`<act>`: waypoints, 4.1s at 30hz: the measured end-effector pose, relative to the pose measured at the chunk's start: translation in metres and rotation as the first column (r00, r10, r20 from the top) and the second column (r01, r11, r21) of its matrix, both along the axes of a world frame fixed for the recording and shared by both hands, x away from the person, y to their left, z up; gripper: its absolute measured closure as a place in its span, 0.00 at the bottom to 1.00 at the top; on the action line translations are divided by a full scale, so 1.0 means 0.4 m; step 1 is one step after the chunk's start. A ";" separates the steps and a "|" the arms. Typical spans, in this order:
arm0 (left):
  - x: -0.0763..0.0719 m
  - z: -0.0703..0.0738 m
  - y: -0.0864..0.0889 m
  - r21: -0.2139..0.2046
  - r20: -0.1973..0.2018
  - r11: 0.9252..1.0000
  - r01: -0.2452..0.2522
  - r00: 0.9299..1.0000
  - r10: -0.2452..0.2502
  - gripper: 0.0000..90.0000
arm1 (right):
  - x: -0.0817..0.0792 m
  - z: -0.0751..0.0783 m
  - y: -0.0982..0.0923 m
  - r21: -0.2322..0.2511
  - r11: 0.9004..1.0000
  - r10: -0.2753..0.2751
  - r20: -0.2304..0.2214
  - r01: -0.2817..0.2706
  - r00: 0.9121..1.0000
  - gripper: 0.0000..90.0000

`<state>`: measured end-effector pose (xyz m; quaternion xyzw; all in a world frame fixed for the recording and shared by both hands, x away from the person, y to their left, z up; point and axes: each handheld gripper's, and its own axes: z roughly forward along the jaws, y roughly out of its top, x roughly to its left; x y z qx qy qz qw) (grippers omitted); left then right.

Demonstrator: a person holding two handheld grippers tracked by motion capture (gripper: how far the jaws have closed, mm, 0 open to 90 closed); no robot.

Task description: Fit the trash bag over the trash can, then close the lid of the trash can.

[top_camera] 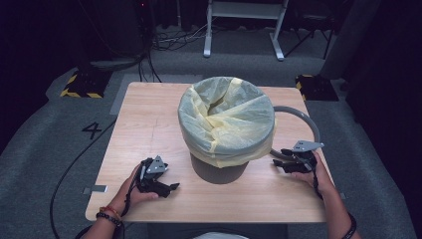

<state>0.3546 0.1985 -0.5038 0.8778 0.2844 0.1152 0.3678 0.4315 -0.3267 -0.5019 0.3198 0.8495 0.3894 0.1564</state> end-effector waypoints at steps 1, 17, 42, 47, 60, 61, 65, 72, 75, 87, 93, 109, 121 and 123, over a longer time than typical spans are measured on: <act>0.000 0.000 0.000 0.000 0.000 1.000 0.000 1.000 0.000 0.16 | 0.002 0.000 -0.002 0.005 1.000 -0.001 -0.010 0.001 1.000 0.42; 0.000 0.000 0.000 0.000 0.000 1.000 0.002 1.000 -0.002 0.16 | -0.013 0.005 0.022 0.012 1.000 0.024 -0.013 -0.024 1.000 0.84; 0.003 0.000 0.000 -0.003 -0.002 1.000 0.008 1.000 -0.008 0.16 | -0.039 0.016 0.050 0.006 1.000 -0.006 0.065 0.006 0.998 0.88; 0.003 0.000 0.000 -0.003 -0.002 1.000 0.009 1.000 -0.009 0.16 | -0.047 0.040 0.044 0.032 0.999 -0.008 0.099 0.005 0.995 0.88; 0.004 0.000 0.000 -0.003 -0.004 1.000 0.012 1.000 -0.012 0.15 | -0.066 0.119 0.041 0.063 0.998 0.006 0.189 -0.019 0.982 0.88; 0.004 0.000 0.000 -0.003 -0.004 1.000 0.012 1.000 -0.012 0.15 | -0.069 0.129 0.037 0.073 0.997 0.007 0.197 -0.022 0.980 0.88; 0.004 0.000 0.000 -0.003 -0.004 1.000 0.012 1.000 -0.012 0.15 | -0.082 0.162 0.025 0.085 0.996 0.008 0.231 -0.028 0.973 0.88; 0.004 0.000 0.000 -0.003 -0.004 1.000 0.012 1.000 -0.012 0.15 | -0.091 0.193 -0.008 0.153 0.988 -0.008 0.260 -0.033 0.965 0.88; 0.004 0.000 0.000 -0.003 -0.004 1.000 0.012 1.000 -0.012 0.15 | -0.099 0.212 -0.012 0.182 0.982 -0.008 0.271 -0.044 0.963 0.88; 0.002 -0.001 -0.002 -0.001 0.000 1.000 0.002 1.000 -0.002 0.16 | -0.107 0.334 0.011 0.201 0.976 0.002 0.358 -0.079 0.934 0.88; 0.003 -0.001 -0.002 -0.002 0.000 1.000 0.002 1.000 -0.002 0.16 | -0.120 0.389 0.022 0.229 0.967 0.012 0.399 -0.113 0.917 0.88; 0.003 0.000 -0.002 -0.001 -0.001 1.000 0.002 1.000 -0.002 0.15 | -0.152 0.467 0.047 0.266 0.943 0.057 0.459 -0.199 0.886 0.88; 0.003 0.000 -0.002 -0.001 0.000 1.000 0.001 1.000 -0.001 0.15 | -0.166 0.509 0.087 0.240 0.934 0.125 0.477 -0.266 0.870 0.88; 0.003 0.000 -0.002 -0.001 0.000 1.000 0.002 1.000 -0.002 0.15 | -0.170 0.512 0.093 0.237 0.932 0.133 0.480 -0.274 0.867 0.88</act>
